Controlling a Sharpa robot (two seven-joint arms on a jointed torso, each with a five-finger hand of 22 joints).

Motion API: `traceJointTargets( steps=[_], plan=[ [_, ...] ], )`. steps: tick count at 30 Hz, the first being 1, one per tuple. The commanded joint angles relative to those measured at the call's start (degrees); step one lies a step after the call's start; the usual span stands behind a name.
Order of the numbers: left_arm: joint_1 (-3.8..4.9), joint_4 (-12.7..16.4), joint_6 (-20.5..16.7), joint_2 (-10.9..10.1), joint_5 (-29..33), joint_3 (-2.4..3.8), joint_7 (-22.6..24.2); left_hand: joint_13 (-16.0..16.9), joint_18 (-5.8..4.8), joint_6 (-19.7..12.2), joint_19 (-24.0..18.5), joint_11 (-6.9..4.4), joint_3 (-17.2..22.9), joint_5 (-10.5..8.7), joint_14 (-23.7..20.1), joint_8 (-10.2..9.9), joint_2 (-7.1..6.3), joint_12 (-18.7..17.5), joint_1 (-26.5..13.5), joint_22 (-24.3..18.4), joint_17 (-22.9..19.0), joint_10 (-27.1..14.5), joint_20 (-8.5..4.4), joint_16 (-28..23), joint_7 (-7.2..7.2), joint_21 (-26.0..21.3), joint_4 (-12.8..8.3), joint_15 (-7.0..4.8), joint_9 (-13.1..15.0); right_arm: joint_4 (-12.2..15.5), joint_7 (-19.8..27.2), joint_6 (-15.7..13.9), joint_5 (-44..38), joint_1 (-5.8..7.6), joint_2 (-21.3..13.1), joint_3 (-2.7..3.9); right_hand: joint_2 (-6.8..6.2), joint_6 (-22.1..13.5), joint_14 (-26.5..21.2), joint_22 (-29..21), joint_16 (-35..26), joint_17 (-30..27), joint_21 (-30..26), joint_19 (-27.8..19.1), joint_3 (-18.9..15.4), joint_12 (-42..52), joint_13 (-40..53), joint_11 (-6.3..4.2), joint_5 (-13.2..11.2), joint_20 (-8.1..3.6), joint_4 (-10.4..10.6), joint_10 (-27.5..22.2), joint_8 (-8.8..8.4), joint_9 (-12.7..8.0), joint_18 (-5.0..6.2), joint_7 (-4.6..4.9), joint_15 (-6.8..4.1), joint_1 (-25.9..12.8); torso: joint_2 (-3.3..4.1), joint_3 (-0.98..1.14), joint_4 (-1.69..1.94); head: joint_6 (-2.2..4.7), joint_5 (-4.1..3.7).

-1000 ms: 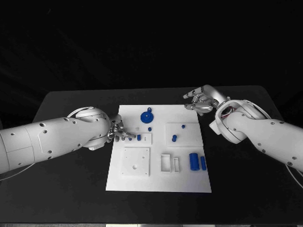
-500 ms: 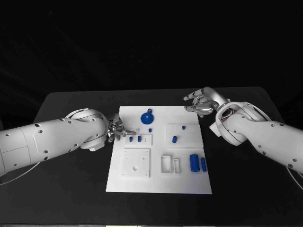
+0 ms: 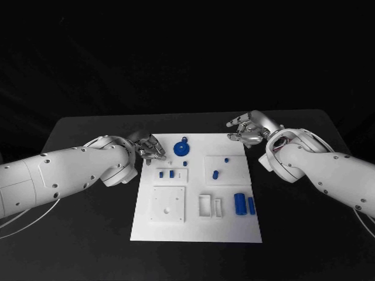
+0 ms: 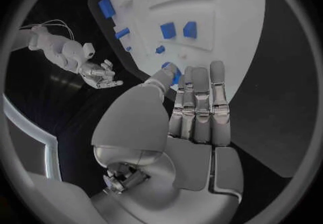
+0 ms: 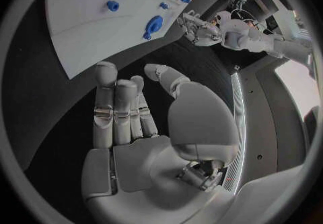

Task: Assemble the parts on the task board

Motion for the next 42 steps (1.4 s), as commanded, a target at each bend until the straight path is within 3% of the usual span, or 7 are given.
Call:
traceJointTargets(
  steps=[1, 7, 10, 15, 24, 33, 42],
  plan=[
    [0.02, 0.08, -8.47, 0.56, -2.6, 0.09, 10.2, -0.17, 0.88, 2.82, -1.89, 0.04, -0.08, 0.86, -0.56, -3.58, -0.12, -3.82, 3.1, 4.57, -0.61, 1.59, -0.14, -1.05, 0.18, 1.88, -4.1, -0.03, -2.44, -0.03, 0.56, 0.48, 0.04, -0.04, 0.04, 0.05, -0.09, 0.34, -0.24, 2.6, -0.15, -0.06, 0.18, -0.34, 0.23, -0.05, -0.07, -0.06, 0.36, 0.0, -0.09, -0.41, -0.13, 0.09, 0.55, 0.1, -0.02, -0.55, 0.06, 0.0, -0.07, 0.36, -0.22],
    [0.03, 0.17, -10.68, 1.62, -9.64, 0.16, 14.41, -0.19, 1.73, 7.04, -4.92, 0.32, -1.1, 0.31, -0.4, -9.72, -0.51, -9.4, 4.57, 4.64, -0.36, 4.75, -0.23, -0.86, -1.1, 9.06, -8.86, -0.07, -2.51, -0.1, 0.61, 0.47, 0.11, -0.04, 0.11, 0.05, -0.1, 0.37, -0.32, 2.55, -0.33, -0.22, -0.11, -0.41, 0.25, -0.11, -0.13, -0.05, 0.36, 0.01, -0.13, -0.44, -0.14, 0.09, 0.56, 0.1, -0.01, -0.54, 0.08, 0.03, -0.1, 0.68, -0.39],
    [0.03, -0.11, -10.01, 2.5, -13.48, 0.16, 15.19, -0.22, 1.83, 8.76, -5.79, 0.67, -1.31, 0.09, -0.49, -12.77, -0.72, -12.09, 3.4, 4.46, -0.2, 4.39, 0.02, -0.68, -1.37, 10.54, -9.5, 0.06, -2.09, -0.09, 0.61, 0.5, 0.12, -0.04, 0.15, 0.05, -0.1, 0.37, -0.32, 2.55, -0.33, -0.22, -0.11, -0.41, 0.25, -0.11, -0.13, -0.05, 0.36, 0.01, -0.13, -0.44, -0.14, 0.09, 0.56, 0.1, -0.01, -0.54, 0.07, 0.02, -0.05, 0.71, -0.47],
    [0.04, -0.92, -7.71, 4.12, -20.01, 0.08, 15.18, -0.25, 1.97, 9.64, -5.9, 0.96, -1.1, 0.06, -0.29, -15.55, -0.69, -12.77, 2.78, 4.42, 0.11, 3.56, 0.09, 0.1, -1.53, 11.57, -10.2, 0.05, -1.66, -0.05, 0.62, 0.52, 0.13, -0.04, 0.22, 0.05, -0.1, 0.37, -0.32, 2.55, -0.33, -0.22, -0.11, -0.41, 0.25, -0.11, -0.13, -0.05, 0.36, 0.01, -0.13, -0.44, -0.14, 0.09, 0.56, 0.1, -0.01, -0.54, 0.1, 0.03, -0.04, 0.75, -0.47],
    [0.01, -2.41, -1.84, 6.69, -28.71, -0.11, 13.77, -0.31, 1.96, 8.26, -5.55, 1.37, -1.01, -0.05, 0.0, -15.72, -1.43, -13.01, 1.39, 4.18, 0.38, 1.03, 0.28, 1.29, -1.7, 12.02, -10.12, 0.12, -1.89, 0.05, 0.62, 0.54, 0.14, -0.04, 0.33, 0.05, -0.1, 0.37, -0.32, 2.55, -0.33, -0.22, -0.11, -0.41, 0.25, -0.11, -0.13, -0.05, 0.36, 0.01, -0.13, -0.44, -0.14, 0.09, 0.56, 0.1, -0.01, -0.54, 0.08, 0.02, -0.01, 0.74, -0.68],
    [-0.2, -3.83, 2.46, 8.46, -32.33, -0.19, 12.38, -0.3, 1.75, 5.84, -3.68, 2.11, -4.82, 0.5, -0.16, -15.69, -2.53, -13.03, 0.09, 2.19, -0.59, -2.45, 1.07, 1.12, -1.41, 7.3, -7.08, 0.81, -2.65, 0.13, 0.63, 0.55, 0.14, -0.04, 0.42, 0.05, -0.1, 0.37, -0.32, 2.55, -0.33, -0.22, -0.11, -0.41, 0.25, -0.11, -0.13, -0.05, 0.36, 0.01, -0.13, -0.44, -0.14, 0.09, 0.56, 0.1, -0.01, -0.54, 0.04, -0.02, 0.04, 0.72, -0.84],
    [-0.97, -5.53, 4.95, 9.83, -34.99, -0.22, 11.76, -0.31, 1.62, 6.73, -1.72, 2.25, -7.48, 0.38, -0.11, -15.7, -2.17, -13.04, 1.41, 3.0, -1.39, -3.2, 1.09, 1.48, -0.91, 3.39, -4.61, 0.84, -2.7, 0.22, 0.67, 0.52, 0.14, -0.04, 0.44, 0.05, -0.1, 0.37, -0.32, 2.55, -0.33, -0.22, -0.11, -0.41, 0.25, -0.11, -0.13, -0.05, 0.36, 0.01, -0.13, -0.44, -0.14, 0.09, 0.56, 0.1, -0.01, -0.54, 0.07, -0.08, 0.04, 0.59, -0.99]
  ],
)
